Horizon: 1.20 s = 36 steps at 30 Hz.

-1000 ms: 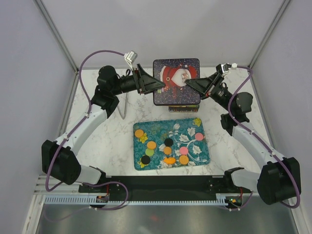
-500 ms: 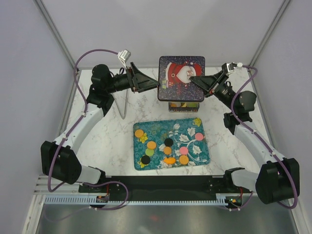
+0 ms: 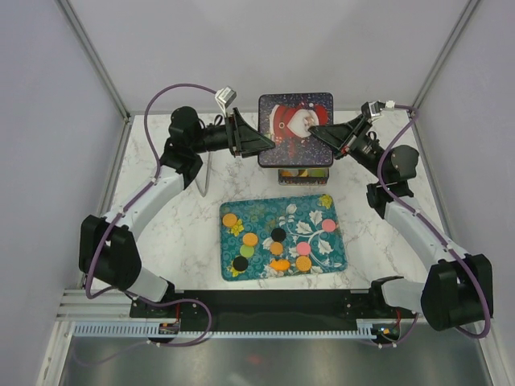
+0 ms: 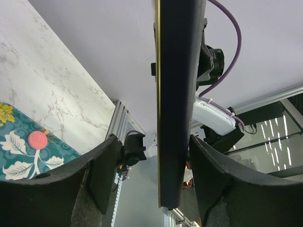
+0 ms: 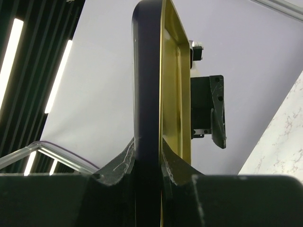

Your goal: Pack the cookies

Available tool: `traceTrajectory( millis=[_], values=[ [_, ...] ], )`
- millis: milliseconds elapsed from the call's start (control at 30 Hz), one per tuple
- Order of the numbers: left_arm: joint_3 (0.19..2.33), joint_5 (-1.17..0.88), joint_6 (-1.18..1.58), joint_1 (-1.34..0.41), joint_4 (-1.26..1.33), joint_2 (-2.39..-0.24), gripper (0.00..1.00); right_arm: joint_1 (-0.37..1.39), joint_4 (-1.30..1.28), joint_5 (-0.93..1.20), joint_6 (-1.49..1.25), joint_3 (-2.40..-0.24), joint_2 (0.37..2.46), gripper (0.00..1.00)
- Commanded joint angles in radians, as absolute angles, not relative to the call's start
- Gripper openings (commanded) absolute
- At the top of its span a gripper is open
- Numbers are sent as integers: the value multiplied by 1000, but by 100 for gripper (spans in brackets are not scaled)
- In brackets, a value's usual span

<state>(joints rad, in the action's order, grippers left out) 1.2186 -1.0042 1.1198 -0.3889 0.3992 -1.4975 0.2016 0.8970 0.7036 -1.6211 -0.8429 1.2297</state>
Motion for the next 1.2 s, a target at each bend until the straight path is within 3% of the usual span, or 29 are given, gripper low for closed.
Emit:
traceTrajectory(
  millis=[0,400,733,933,1167],
  values=[
    [1278,-1026,1154,-397,451,-1502,66,212,927,709,-1591,-885,1241,0],
    [1293,-1012,1181,-397,480,-1539,45,222,1000,710,-1600,-845,1305,0],
    [1304,-1011,1204,-397,528,-1594,20,219,948,713,-1540,-830,1336,4],
    [1304,-1011,1227,-397,566,-1621,8,215,764,715,-1401,-868,1332,21],
    [1272,-1015,1304,-396,684,-1644,5,212,516,681,-1192,-933,1328,45]
  ],
)
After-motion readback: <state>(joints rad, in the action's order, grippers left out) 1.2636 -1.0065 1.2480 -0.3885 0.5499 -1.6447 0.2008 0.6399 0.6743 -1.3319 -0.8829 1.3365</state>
